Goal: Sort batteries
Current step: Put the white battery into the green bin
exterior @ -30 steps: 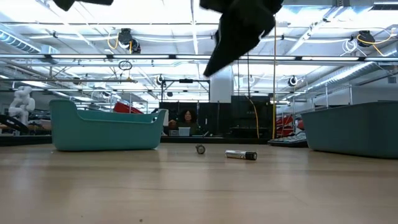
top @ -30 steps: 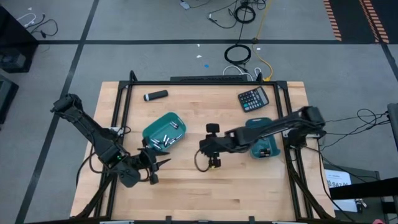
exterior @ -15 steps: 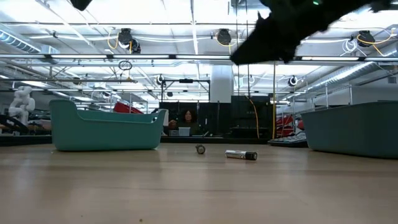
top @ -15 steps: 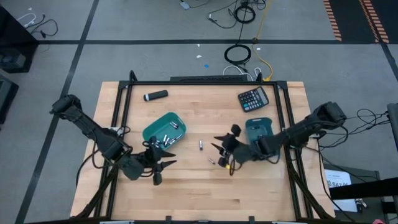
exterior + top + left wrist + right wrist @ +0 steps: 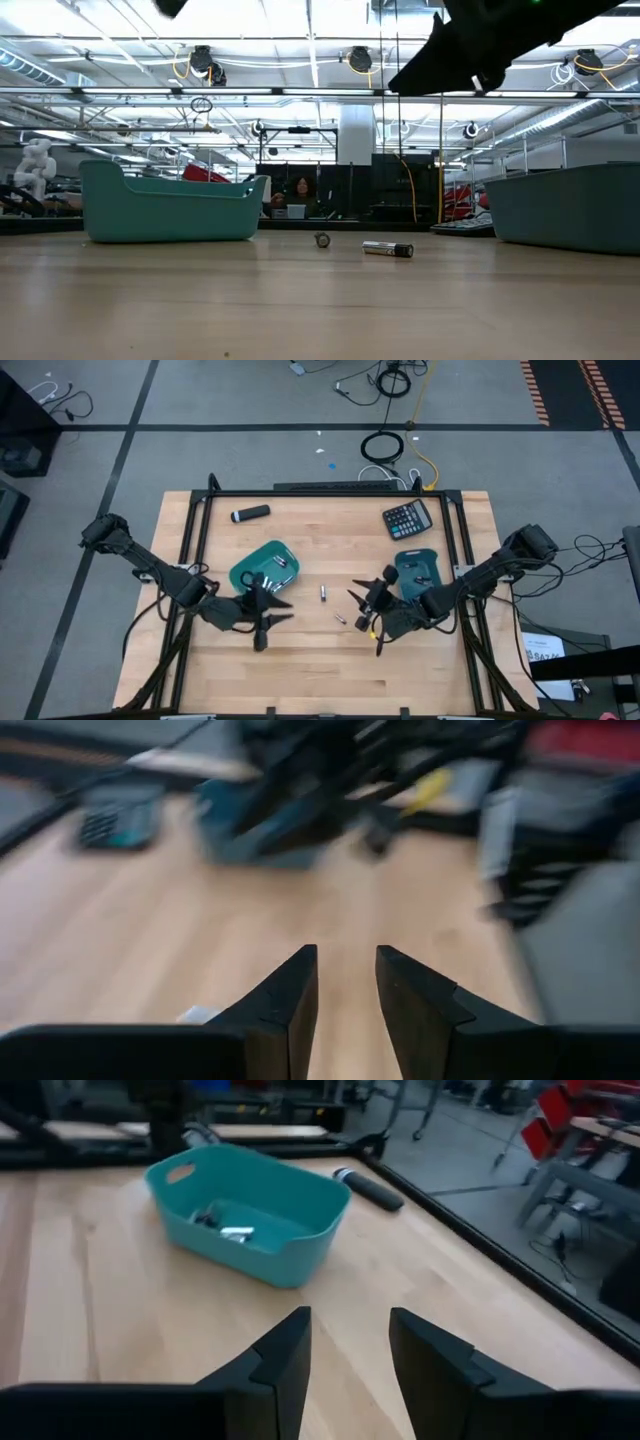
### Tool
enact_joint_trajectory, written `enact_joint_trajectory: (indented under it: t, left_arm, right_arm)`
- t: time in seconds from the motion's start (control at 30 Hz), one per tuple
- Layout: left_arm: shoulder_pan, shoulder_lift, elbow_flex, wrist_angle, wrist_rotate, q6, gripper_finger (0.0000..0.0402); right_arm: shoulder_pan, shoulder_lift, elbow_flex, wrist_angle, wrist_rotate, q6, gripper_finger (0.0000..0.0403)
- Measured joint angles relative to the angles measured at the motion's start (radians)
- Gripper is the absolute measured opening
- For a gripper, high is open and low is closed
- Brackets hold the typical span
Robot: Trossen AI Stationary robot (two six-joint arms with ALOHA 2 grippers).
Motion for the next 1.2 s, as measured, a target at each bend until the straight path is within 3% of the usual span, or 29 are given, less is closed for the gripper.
enact_joint_trajectory:
  t: [0.17,0.23,0.33,0.47,0.9,1.2]
  left_arm:
    - [0.003,0.000,0.000,0.217,0.258,0.165,0.0114]
    - [0.003,0.000,0.000,0.251,0.311,0.237,0.0114]
    - [0.015,0.001,0.000,0.253,0.269,0.286,0.0114]
    - [0.071,0.033,0.000,0.213,0.151,0.197,0.0114]
    - [0.143,0.114,0.000,0.038,0.171,0.080,0.0114]
    - [0.211,0.114,0.000,-0.055,0.112,-0.044,0.0114]
  right_arm:
    - [0.000,0.000,0.000,0.013,-0.035,-0.146,0.0130]
    - [0.000,0.000,0.000,0.036,-0.067,-0.220,0.0130]
    - [-0.004,0.000,0.000,0.096,-0.179,-0.278,0.0130]
    - [-0.005,0.000,0.000,0.134,-0.102,-0.149,0.0130]
    - [-0.016,0.017,0.000,0.117,-0.070,-0.206,0.0130]
    - [-0.034,0.017,0.000,0.109,-0.073,-0.137,0.0130]
